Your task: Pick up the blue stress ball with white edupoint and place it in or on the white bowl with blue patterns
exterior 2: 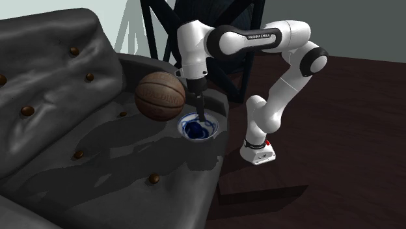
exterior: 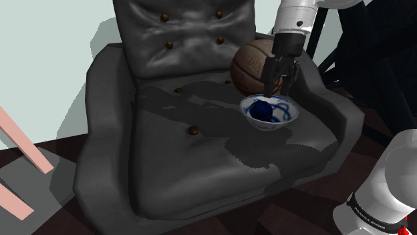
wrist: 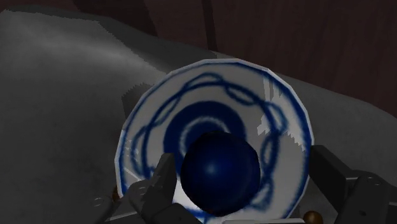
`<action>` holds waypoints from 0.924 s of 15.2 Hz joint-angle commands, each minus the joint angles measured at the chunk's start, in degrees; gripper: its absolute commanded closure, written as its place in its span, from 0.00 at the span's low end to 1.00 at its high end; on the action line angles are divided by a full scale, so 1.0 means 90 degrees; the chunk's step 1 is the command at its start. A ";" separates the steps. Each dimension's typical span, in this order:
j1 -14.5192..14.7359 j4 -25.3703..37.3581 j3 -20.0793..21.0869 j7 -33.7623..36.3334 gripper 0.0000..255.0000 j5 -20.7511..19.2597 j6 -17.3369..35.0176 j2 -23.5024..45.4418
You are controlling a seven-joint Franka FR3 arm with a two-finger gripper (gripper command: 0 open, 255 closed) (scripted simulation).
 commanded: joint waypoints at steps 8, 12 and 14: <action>-0.0045 0.1006 -0.0187 0.0038 0.00 -0.0107 -0.0741 0.0290; -0.0045 0.1007 -0.0187 0.0038 0.00 -0.0107 -0.0741 0.0291; -0.0045 0.1007 -0.0187 0.0038 0.00 -0.0107 -0.0741 0.0291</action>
